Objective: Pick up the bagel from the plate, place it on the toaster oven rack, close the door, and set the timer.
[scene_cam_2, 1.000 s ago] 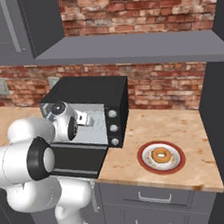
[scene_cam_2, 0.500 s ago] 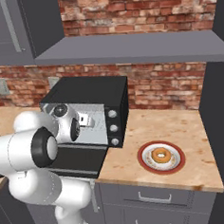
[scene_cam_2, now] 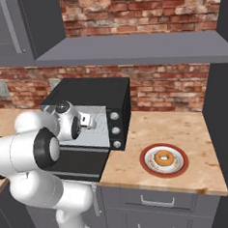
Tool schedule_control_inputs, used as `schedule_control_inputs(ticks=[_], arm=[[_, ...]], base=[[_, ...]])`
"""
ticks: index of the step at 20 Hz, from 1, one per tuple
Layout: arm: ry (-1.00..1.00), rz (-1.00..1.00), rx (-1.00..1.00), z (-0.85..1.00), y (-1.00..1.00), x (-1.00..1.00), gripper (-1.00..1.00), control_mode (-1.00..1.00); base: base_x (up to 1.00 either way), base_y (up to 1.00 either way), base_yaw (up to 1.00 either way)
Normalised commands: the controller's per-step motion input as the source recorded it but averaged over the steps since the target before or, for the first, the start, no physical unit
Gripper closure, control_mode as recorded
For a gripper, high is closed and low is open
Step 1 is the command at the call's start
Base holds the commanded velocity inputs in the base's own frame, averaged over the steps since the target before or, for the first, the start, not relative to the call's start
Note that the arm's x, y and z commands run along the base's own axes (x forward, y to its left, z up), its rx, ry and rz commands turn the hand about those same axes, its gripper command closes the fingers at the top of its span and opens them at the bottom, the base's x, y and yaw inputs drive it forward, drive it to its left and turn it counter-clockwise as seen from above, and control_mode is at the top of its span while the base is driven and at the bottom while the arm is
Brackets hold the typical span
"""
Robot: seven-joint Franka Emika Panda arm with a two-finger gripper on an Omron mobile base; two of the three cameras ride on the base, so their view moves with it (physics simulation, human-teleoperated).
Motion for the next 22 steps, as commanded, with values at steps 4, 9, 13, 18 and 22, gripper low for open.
schedule_control_inputs(ticks=[4,9,13,18,22], arm=[[0.28,-0.04,0.0,-0.67,0.0,-0.52,-1.0,-1.0],[0.24,-0.04,0.0,-0.88,0.0,-0.83,-1.0,-1.0],[0.13,-0.02,0.0,-1.0,0.0,-1.0,-1.0,-1.0],[0.08,-0.02,0.0,-0.94,0.0,-1.0,-1.0,-1.0],[0.0,-0.07,0.0,-0.12,-0.09,-0.99,-1.0,-1.0]], base=[[0.0,0.0,0.0],[0.0,0.0,0.0],[0.0,0.0,0.0],[0.0,0.0,0.0],[0.0,0.0,0.0]])
